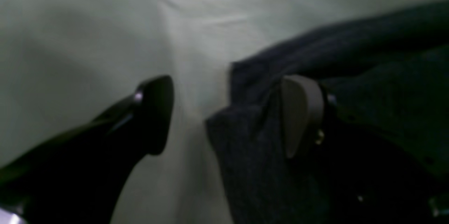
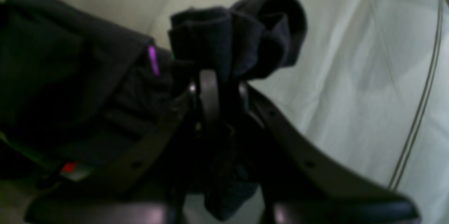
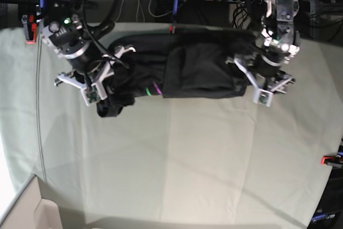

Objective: Layout the t-shirt on the table in an organized manner, then fold the t-shirt properly
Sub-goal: 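Grasp the strip's other end with the right gripper and fold it inward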

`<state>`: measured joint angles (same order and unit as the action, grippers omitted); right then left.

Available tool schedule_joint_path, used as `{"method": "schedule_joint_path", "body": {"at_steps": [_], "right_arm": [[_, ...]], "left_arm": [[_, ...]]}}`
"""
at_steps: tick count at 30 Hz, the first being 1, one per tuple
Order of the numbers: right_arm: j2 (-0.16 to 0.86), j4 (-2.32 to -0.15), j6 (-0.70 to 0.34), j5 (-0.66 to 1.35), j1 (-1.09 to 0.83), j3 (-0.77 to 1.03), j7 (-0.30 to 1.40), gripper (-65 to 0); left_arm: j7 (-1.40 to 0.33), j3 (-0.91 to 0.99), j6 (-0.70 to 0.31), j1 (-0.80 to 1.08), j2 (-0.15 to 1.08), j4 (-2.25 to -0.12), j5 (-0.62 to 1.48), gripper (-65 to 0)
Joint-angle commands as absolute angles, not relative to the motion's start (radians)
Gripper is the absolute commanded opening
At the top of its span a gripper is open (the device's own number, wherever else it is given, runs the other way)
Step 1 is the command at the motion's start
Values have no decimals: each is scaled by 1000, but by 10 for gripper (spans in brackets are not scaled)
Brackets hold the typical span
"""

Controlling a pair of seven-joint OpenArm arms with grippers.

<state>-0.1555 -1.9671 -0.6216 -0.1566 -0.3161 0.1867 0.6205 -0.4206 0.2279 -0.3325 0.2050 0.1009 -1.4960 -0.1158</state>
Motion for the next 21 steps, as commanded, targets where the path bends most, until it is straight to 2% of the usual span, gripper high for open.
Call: {"method": "schedule_joint_path", "body": {"at_steps": [1,11,21], "right_arm": [[-157,-1982,-599,-140,-321,174,588,-650],[-157,-1982,-392,-140,-337,31,598,-650],[-157,-1985,-377,-140,-340,-51,598,-650]], "left_arm": [[-403,252,-326,205,104,-1524,-113,-201],[-403,277,-326,220,105,-1564,-113,-201],[-403,174,-328,239,102,-1659,-113,-201]]}}
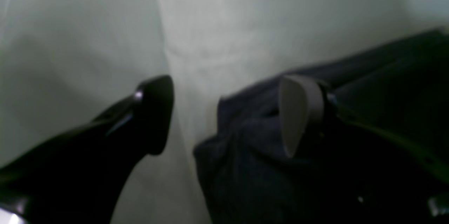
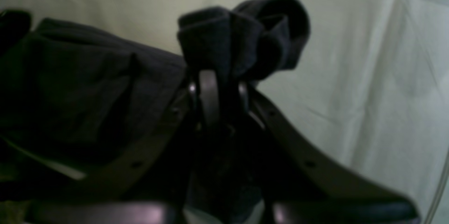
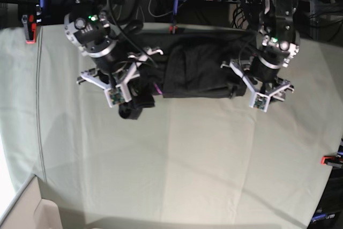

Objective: Layout the t-shirt on the table in an organized manner, then fold the t-shirt properly
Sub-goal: 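Grasp the strip's other end with the right gripper and fold it inward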

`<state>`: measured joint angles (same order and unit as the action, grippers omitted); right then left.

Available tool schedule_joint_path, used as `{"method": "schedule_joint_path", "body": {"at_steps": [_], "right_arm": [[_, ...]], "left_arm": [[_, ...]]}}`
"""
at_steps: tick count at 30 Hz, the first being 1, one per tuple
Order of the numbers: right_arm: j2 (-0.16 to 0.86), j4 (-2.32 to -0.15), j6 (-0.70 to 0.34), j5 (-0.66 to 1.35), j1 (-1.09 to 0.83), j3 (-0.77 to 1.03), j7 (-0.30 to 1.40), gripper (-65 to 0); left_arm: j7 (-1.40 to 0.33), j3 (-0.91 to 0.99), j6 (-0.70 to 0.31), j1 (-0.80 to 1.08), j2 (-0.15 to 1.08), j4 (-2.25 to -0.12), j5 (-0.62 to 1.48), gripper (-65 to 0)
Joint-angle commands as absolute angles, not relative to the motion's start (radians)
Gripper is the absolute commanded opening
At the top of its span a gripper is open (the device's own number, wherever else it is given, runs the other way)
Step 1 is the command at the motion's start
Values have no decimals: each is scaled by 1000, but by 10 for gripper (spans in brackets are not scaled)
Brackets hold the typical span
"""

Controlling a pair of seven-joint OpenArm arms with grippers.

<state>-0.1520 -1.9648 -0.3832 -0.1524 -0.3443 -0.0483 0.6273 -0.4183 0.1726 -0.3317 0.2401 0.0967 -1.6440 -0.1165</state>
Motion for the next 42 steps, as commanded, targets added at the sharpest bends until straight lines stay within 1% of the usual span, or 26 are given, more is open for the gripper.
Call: {"method": "schedule_joint_path", "body": {"at_steps": [1,5,8,10,17,23,26,33,39,40,42], "right_arm": [[-157,-1985,-377,-140,-341,-58,598,-650],[-157,-1985,-375,-140,-346,-101,598,-650],[-157,-1985,-375,-140,-348,-150,598,-650],[-157,-1985,-366,-140,-348,-194,598,-650],[-157,-1945,-188,-139,-326,-412,588,-650],[-157,-1759,-79,-131,-223,-521,588,-650],[-157,-1693,-38,-67,-170,-575,588,-650],[-157,-1587,-31,19,-76,-662,588,-650],[-157,-1477,-31,108,-13,-668,588,-650],[-157,-1468,-31,122,-8,-668,588,-634],[-157,-1468,-35,137,-5,-671,587,-569]], "left_arm": [[-403,159,-328,242,102,-1672,-113,-201],[-403,130,-328,252,110,-1712,-113,-201],[-403,193,-328,268,110,-1761,-113,-201],[-403,275,-328,285,110,-1773,-113,-201],[-403,572,-328,309,110,-1761,-113,-201],[-403,664,-328,326,107,-1761,-113,-200],[-403,671,-328,352,107,-1761,-113,-200],[-403,673,-328,380,104,-1761,-113,-200],[-403,670,-328,390,104,-1761,-113,-200],[-403,670,-328,390,104,-1759,-113,-200],[-403,667,-328,390,104,-1759,-113,-200]]}}
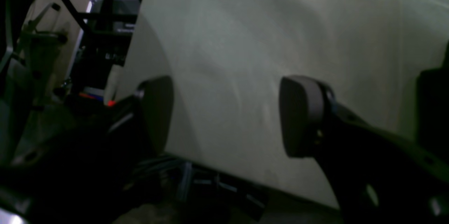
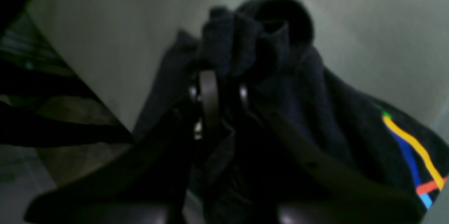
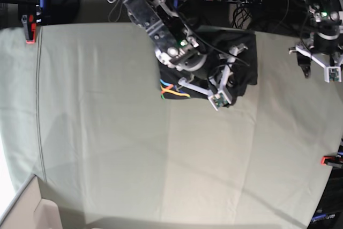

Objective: Layout the t-shirt on the table in an organized manner, then fold the t-shirt properly
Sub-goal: 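Grasp the strip's other end with the right gripper and fold it inward, then press and tuck the folded bundle together with both grippers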

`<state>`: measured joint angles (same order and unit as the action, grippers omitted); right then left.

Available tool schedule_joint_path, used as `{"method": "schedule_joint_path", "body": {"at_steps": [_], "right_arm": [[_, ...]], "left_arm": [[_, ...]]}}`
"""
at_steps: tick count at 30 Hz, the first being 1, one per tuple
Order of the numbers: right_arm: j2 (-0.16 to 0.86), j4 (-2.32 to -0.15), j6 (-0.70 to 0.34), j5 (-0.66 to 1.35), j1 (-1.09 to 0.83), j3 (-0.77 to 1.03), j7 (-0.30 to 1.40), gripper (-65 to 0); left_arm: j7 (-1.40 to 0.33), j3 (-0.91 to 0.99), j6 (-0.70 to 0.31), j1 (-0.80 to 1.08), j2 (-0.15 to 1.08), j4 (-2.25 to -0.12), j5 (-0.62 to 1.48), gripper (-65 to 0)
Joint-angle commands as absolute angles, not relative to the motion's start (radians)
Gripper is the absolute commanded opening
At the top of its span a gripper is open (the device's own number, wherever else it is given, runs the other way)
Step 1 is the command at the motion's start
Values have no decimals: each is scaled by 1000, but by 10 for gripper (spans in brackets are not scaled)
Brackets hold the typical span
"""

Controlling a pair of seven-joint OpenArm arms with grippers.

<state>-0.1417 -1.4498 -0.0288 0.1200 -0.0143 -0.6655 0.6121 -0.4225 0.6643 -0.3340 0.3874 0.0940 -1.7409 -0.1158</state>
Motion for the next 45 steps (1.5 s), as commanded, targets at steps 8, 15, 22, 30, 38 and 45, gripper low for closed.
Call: {"method": "schedule_joint_path", "body": {"at_steps": [8,15,22,30,38,45], "right_arm": [[-157,-1604,-36,140,-4,-819,587,-330],[-65,-1771,-31,139,-38,-757,596,-265],[-33,-1739,-31,139,-147,-662,588,-265],[-91,-1532,-35,139,-110,-696,585,-263],[-148,-1380,-36,139,22,-832,530,-261],[-70,-1445,-36,139,21,-835,283,-261]], "left_arm": [[-403,667,-328,383,104,-1738,-113,-200],[-401,673,-328,381,110,-1709,-113,-200],[-401,673,-328,351,110,-1685,-113,-200],[-403,667,-329,346,102,-1685,-113,-200],[-461,673,-475,354,76,-1713,42,-200],[-696,674,-533,348,76,-1801,182,-200]]}}
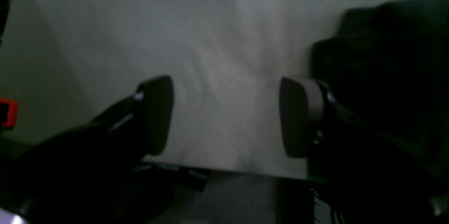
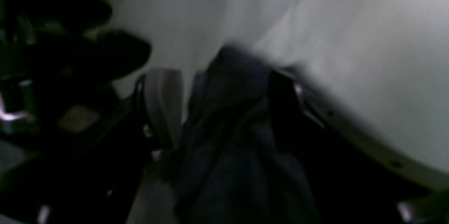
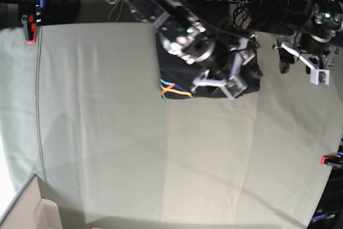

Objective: Layout the t-shirt on the table in an organized manner, then fold the t-shirt properly
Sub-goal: 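Press and tuck the folded bundle together with both grippers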

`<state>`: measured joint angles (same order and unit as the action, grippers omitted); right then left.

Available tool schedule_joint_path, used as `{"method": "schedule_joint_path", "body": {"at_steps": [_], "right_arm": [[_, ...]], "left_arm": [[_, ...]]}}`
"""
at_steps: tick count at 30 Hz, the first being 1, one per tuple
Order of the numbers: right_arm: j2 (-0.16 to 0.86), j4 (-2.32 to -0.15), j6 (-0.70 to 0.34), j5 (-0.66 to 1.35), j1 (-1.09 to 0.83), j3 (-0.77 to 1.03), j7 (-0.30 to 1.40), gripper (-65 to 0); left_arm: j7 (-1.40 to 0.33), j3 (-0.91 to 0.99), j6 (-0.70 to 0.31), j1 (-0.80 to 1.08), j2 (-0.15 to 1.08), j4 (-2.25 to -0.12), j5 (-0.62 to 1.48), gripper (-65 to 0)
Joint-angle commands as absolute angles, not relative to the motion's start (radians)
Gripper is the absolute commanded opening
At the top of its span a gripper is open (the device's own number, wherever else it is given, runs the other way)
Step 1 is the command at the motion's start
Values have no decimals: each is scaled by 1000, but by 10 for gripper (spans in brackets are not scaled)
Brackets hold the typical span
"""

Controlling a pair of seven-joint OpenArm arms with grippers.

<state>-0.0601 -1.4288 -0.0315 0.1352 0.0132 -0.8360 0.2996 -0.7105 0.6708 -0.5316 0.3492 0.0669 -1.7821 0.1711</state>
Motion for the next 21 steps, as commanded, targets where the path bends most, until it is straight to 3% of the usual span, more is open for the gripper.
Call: {"method": "schedule_joint_path", "body": {"at_steps": [1,13,17,21], "right_arm": [[-54,-1457,-35,139,18,-834,272,-261],[120,-1541,-35,139,-39,-565,271,-261],[127,-1541,-35,139,-64,-496,274,-261],[127,-1541,-36,139,-77,-479,271,-261]], "left_arm": [[-710,674,-533,349,76,-1813,196,-200],[-943,665,-533,352,74,-1936,348,-200],[-974,619,-533,352,64,-1933,415,-195],[-972,558,-533,357,62,-1929,427,-149]]}}
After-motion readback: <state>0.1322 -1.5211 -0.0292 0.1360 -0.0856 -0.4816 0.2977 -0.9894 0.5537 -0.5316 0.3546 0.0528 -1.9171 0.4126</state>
